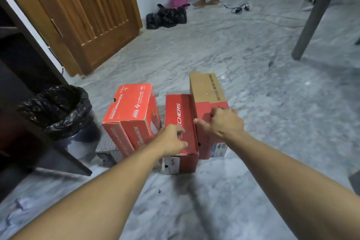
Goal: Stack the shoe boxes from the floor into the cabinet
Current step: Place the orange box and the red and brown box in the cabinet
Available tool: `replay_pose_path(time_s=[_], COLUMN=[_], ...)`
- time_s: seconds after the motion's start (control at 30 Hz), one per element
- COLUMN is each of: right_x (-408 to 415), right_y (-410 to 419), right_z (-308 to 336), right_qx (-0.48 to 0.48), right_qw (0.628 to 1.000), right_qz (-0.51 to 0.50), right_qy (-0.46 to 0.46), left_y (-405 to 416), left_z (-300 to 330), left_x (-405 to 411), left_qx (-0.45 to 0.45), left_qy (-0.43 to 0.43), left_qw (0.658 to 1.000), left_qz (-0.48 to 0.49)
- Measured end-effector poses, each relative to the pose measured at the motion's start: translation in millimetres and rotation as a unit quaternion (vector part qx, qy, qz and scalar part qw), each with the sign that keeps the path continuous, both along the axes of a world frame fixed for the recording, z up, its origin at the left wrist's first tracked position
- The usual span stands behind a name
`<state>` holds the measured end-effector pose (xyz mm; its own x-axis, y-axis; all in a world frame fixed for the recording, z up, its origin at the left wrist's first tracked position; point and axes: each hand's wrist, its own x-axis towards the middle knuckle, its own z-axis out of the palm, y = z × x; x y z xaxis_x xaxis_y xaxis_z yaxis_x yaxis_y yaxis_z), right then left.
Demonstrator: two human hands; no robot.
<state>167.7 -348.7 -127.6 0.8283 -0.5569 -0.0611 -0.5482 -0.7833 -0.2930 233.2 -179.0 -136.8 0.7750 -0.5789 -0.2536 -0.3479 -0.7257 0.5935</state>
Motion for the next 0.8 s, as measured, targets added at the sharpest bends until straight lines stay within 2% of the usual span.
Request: replay_pose_path(time_s=[0.1,0.2,0.27,0.4,0.47,0.53,0.6,0.73,0.8], right_x=[-5,-10,-21,-72,-104,-128,-144,-164,-175], right_y=[-6,-31,-62,-145,-185,-211,-222,-223,-214], right_z=[-11,-13,-8,-9,-13,-18,-30,-58,-66], right_qx=[-0.038,-0.005,0.058,0.248,0.298,0.296,0.274,0.294,0.268], right_qw=[0.999,0.994,0.986,0.956,0.940,0.928,0.923,0.922,0.926], right_qz=[-0.035,-0.108,-0.155,-0.157,-0.150,-0.130,-0.123,-0.195,-0.231], right_qy=[-0.016,-0.028,-0.025,0.006,0.072,0.185,0.239,0.160,0.135], left_y=[-16,-31,-40,-61,-76,-91,-105,-132,-143], left_z=[-11,-20,-24,-33,-38,-44,-52,-73,-82], left_x=[14,24,28,34,32,27,20,-1,-9], left_qx=[0.008,0.011,0.010,-0.006,-0.020,-0.026,0.001,0.054,0.074], left_qy=[-0.020,-0.036,-0.048,-0.073,-0.074,-0.075,-0.068,0.001,0.033], left_qw=[1.000,0.999,0.999,0.997,0.997,0.997,0.996,0.994,0.991], left_qz=[0.006,0.009,0.010,0.000,-0.011,-0.025,-0.050,-0.094,-0.105])
